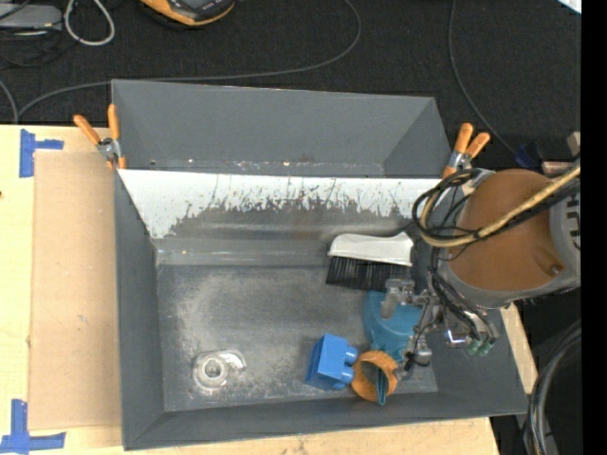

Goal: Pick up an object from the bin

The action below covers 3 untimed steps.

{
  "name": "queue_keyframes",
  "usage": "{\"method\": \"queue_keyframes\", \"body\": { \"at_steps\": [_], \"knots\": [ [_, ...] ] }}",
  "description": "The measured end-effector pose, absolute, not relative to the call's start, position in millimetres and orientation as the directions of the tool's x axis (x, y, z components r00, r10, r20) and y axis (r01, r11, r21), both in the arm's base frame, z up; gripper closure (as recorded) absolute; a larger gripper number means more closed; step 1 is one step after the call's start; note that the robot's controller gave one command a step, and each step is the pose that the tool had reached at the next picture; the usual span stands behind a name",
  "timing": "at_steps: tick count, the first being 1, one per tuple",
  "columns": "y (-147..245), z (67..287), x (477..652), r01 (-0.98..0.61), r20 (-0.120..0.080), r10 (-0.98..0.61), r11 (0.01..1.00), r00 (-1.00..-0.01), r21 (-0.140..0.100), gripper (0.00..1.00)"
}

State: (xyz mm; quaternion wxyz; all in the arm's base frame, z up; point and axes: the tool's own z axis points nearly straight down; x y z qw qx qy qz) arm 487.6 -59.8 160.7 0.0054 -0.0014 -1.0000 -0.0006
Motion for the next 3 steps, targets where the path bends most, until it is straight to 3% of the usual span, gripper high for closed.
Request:
{"method": "queue_keyframes", "body": {
  "at_steps": [1,2,3],
  "knots": [
    [-59.4,164.2,489.5,-0.002,0.003,-0.002,1.000,-1.000,0.001,0.00],
    [-55.1,71.9,475.7,-0.082,-0.013,-0.082,0.997,-0.997,-0.001,0.00],
    [-49.9,126.3,473.8,-0.133,-0.008,-0.133,0.991,-0.991,-0.002,0.00]
  ]
}}
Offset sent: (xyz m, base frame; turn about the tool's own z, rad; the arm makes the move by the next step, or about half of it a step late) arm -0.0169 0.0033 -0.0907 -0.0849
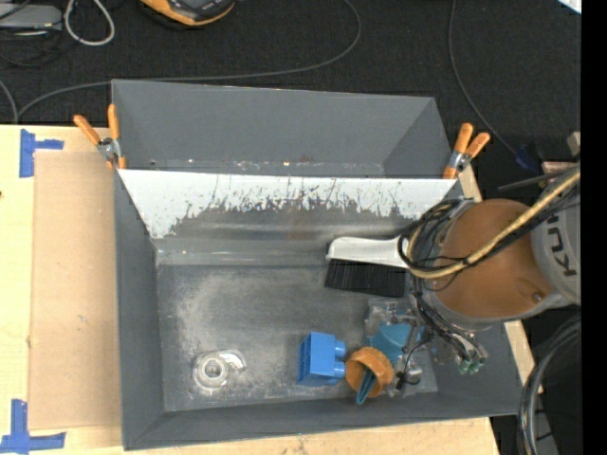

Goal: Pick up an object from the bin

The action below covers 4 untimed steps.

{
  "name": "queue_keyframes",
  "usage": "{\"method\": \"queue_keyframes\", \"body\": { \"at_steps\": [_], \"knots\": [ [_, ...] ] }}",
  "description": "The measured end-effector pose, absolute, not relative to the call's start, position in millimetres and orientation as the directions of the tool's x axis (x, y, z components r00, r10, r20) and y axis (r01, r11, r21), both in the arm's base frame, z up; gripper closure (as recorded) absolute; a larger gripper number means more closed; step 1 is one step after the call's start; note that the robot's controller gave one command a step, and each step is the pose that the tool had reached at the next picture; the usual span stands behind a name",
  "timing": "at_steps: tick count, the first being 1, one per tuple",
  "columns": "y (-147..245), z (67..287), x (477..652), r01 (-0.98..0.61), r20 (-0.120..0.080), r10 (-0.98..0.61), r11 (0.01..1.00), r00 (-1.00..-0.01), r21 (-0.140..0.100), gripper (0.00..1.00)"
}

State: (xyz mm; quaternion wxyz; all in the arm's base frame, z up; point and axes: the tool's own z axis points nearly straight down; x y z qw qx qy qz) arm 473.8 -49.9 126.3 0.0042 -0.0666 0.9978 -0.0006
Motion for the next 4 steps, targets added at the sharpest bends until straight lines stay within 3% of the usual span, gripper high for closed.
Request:
{"method": "queue_keyframes", "body": {
  "at_steps": [1,2,3,4],
  "knots": [
    [-53.0,79.5,475.1,-0.092,-0.010,-0.092,0.996,-0.996,0.000,0.00],
    [-46.6,73.0,477.5,-0.572,-0.025,-0.572,0.820,-0.820,-0.013,0.00],
    [-52.0,78.5,474.8,-0.113,-0.008,-0.113,0.994,-0.994,0.001,1.00],
    [-51.9,78.6,474.7,-0.114,-0.008,-0.114,0.994,-0.993,0.001,1.00]
  ]
}}
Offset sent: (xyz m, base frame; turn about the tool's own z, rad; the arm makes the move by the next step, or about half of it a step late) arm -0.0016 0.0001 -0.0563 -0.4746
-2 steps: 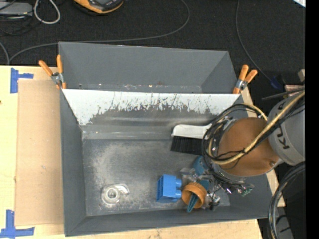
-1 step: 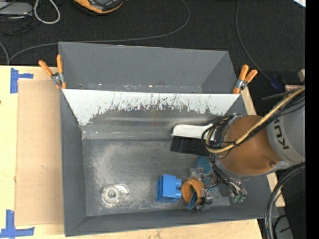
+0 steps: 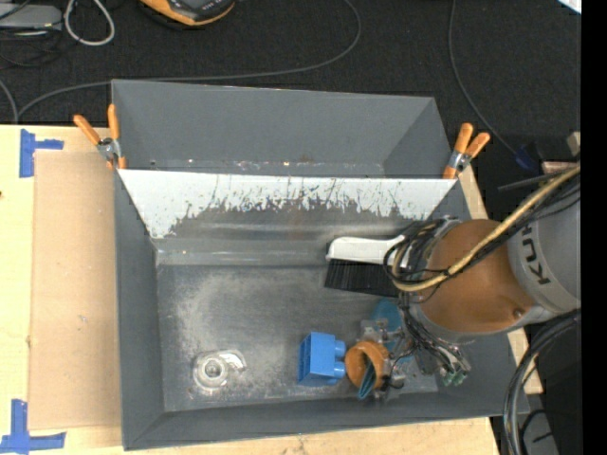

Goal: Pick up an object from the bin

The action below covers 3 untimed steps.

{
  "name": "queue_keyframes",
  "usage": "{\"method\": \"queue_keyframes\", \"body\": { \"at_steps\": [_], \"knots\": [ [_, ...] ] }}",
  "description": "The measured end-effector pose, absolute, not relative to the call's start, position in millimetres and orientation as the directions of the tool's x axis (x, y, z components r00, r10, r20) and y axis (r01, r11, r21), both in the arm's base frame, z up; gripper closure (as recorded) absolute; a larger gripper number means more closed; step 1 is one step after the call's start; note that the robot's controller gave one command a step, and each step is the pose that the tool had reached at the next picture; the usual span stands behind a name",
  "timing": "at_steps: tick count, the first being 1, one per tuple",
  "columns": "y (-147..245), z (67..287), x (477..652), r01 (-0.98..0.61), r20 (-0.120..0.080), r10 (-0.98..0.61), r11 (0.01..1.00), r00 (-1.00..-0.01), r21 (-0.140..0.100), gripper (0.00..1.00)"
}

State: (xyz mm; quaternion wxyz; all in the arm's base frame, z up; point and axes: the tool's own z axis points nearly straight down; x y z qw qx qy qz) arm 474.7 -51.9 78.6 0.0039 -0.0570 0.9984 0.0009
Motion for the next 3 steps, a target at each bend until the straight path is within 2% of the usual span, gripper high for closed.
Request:
{"method": "queue_keyframes", "body": {
  "at_steps": [1,2,3],
  "knots": [
    [-51.3,99.9,473.3,-0.115,-0.004,-0.115,0.993,-0.993,0.003,1.00],
    [-50.8,146.7,472.0,-0.115,0.003,-0.115,0.993,-0.993,0.004,1.00],
    [-50.9,170.3,473.8,-0.114,-0.004,-0.114,0.993,-0.993,0.003,1.00]
  ]
}}
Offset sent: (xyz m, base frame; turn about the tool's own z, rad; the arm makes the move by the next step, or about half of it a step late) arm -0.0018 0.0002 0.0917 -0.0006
